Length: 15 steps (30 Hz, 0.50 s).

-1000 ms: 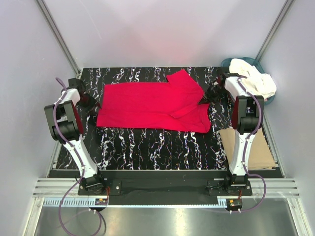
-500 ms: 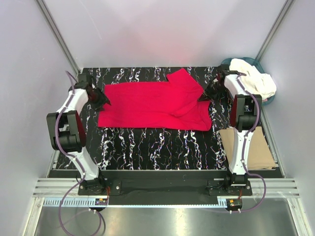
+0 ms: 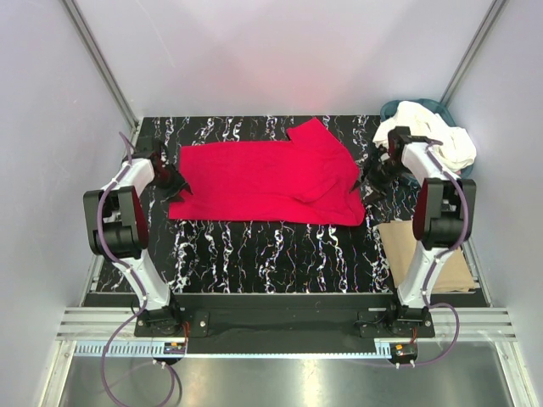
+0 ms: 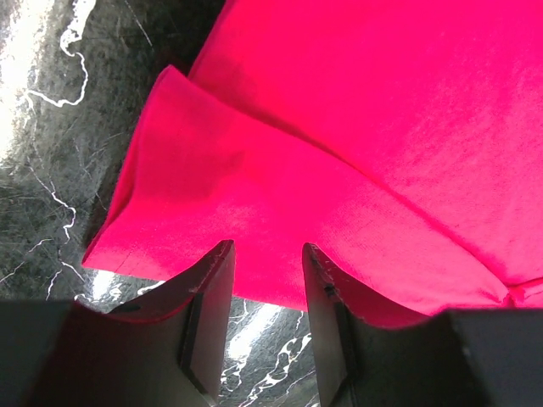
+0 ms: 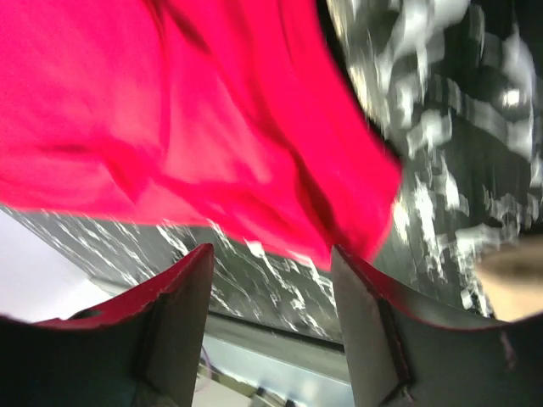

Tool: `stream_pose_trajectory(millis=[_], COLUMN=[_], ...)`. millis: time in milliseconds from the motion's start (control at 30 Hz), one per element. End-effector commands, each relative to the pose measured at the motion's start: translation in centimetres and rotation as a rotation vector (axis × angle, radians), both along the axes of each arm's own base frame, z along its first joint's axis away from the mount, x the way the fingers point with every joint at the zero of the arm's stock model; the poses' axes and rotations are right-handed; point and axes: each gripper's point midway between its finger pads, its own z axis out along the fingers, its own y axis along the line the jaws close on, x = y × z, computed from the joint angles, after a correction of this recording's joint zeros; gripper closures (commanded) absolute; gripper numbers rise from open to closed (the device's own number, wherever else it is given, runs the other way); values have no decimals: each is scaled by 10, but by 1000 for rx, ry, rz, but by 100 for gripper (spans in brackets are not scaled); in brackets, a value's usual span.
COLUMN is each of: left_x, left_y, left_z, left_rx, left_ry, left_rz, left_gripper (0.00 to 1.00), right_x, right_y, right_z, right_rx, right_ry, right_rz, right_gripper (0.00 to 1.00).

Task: Fold and stack the t-shirts
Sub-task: Fold the tshirt

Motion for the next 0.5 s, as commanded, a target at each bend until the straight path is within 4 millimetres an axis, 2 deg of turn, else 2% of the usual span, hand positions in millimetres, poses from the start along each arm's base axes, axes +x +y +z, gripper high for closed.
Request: stream_pose_trajectory(millis=[0,67,167,333,467], left_x=[8,10,11,7,-5], left_y=[0,-1,2,8,18], left_z=[6,7,6,-7,-20], left_rx=[-6,-10,-17,-38,-49], left_ry=[-45,-51,-47,-15,26], left_rz=[-16,-22,-12,9,45], left_gripper=[58,58,59,62,63], right_x=[-18,-22,-15,-8,-6], right_y=[-1,6,8,7,15], right_z=[4,-3,-7,-26,-28], right_rx=[-21,18,27,28,80], right_ry=[-70,-72,-122,-131,-132], right_rz=[57,74,98,139,149], right_gripper=[34,35,36,42,43])
